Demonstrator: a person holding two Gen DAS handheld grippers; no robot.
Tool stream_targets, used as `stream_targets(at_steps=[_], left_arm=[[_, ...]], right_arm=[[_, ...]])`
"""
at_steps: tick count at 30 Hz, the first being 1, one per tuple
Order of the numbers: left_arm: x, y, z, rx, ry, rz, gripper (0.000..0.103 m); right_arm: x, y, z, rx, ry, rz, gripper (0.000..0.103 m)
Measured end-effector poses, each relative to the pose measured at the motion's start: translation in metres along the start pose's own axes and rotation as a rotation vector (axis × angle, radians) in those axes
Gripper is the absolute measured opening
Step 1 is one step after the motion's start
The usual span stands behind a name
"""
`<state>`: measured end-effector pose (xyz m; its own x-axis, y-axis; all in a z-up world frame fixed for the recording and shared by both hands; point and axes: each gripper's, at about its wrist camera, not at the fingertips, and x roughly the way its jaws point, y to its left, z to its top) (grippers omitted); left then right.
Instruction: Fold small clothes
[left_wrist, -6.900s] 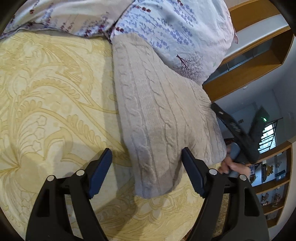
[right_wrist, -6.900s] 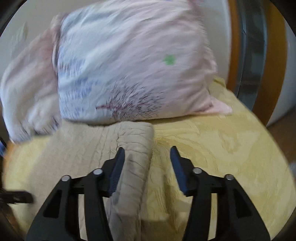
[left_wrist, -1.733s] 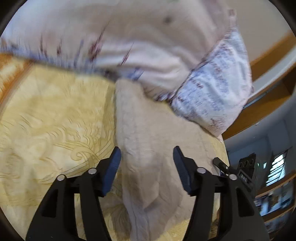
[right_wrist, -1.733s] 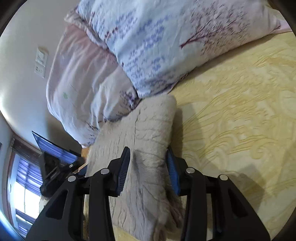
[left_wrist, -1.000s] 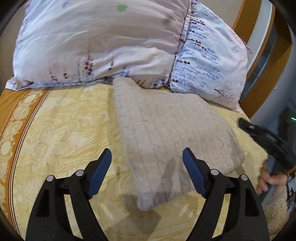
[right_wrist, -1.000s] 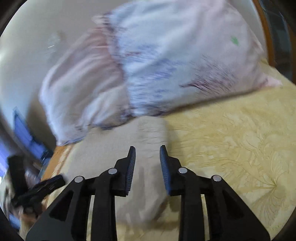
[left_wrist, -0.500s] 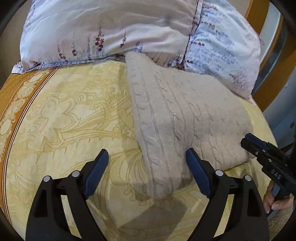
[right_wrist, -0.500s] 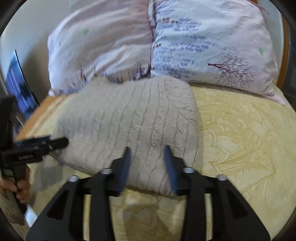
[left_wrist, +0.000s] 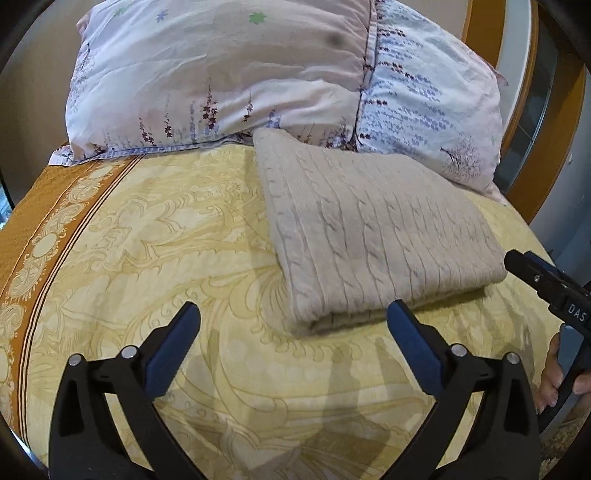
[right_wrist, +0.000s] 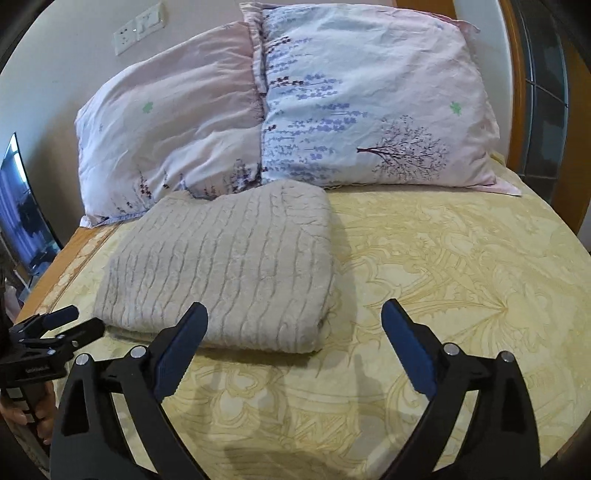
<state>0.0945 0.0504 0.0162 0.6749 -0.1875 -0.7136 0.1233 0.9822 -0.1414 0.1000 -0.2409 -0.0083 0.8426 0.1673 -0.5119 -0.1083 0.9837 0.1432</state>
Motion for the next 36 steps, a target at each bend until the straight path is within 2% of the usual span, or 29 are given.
stream_targets(at_steps=[2,12,17,22,25,36], left_arm=[[0.003,-0.005,-0.001,0.008,0.026,0.011,0.101],[0.020,-0.015,-0.011,0.036,0.123,0.059,0.101],[0.022,-0.017,-0.011,0.052,0.126,0.074,0.101],[0.026,-0.024,-0.013,0.089,0.130,0.120,0.101],[0.026,-0.023,-0.013,0.081,0.122,0.122,0.101],[0.027,-0.022,-0.014,0.078,0.097,0.120,0.101]], right_arm=[[0.002,0.003,-0.004,0.001,0.026,-0.008,0.101],[0.022,0.022,-0.021,-0.035,0.160,-0.034,0.101],[0.028,0.027,-0.025,-0.040,0.196,-0.044,0.101],[0.031,0.031,-0.027,-0.055,0.217,-0.079,0.101],[0.032,0.035,-0.028,-0.084,0.226,-0.118,0.101],[0.034,0.033,-0.027,-0.073,0.228,-0.124,0.102]])
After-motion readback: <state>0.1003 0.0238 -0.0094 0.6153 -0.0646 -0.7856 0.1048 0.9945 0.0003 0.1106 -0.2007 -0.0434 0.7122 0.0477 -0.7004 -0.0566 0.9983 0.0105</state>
